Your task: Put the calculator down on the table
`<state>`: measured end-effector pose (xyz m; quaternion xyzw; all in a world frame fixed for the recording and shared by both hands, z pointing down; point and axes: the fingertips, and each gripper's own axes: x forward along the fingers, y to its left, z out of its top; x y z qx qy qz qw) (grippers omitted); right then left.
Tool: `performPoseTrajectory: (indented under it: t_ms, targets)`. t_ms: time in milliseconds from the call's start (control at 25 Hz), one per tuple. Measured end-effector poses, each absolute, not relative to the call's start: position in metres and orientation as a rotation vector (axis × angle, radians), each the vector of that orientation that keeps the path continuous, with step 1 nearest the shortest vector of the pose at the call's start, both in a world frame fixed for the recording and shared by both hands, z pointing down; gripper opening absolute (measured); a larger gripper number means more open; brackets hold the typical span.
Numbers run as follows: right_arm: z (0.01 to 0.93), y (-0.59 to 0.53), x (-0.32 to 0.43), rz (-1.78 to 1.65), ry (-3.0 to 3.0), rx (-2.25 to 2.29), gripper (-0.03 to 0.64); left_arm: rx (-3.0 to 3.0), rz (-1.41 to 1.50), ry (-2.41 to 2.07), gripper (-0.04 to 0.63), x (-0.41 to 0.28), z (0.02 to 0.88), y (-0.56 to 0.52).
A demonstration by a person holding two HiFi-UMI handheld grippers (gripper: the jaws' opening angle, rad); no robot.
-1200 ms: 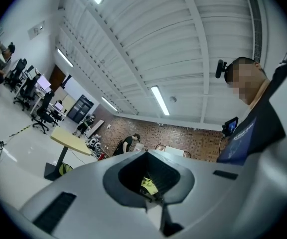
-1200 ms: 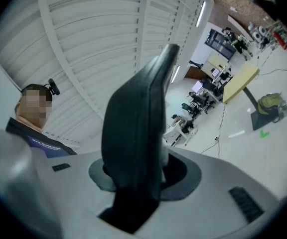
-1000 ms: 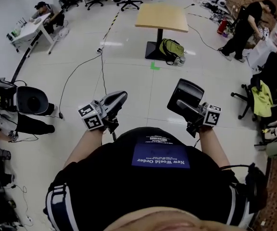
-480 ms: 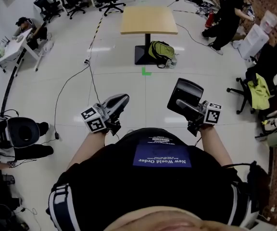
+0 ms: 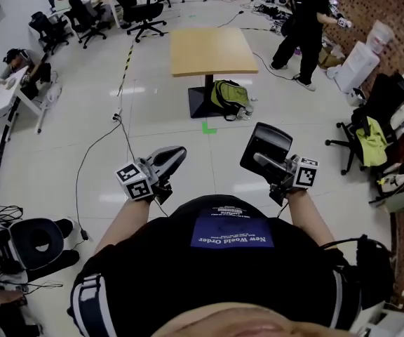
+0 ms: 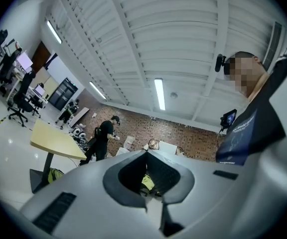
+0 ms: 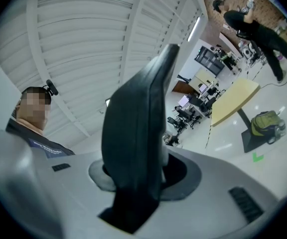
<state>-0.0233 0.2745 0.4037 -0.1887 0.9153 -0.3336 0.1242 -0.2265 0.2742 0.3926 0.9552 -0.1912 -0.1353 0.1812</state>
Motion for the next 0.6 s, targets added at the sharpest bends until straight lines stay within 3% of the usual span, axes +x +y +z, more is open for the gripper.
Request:
performPoseTrajectory:
  t_ms: [400, 600]
  targets:
    - [0.43, 0.16, -0.042, -1.073, 2.702, -0.485, 0.141, 2.608, -0.386, -0.657, 0.008, -0.254, 0.419, 0.187]
    - [0.434, 0.081, -0.028, -1.095, 2.739, -0.286, 0.141, 2.619, -0.375, -0.803, 0.008, -0.223, 0.411, 0.124]
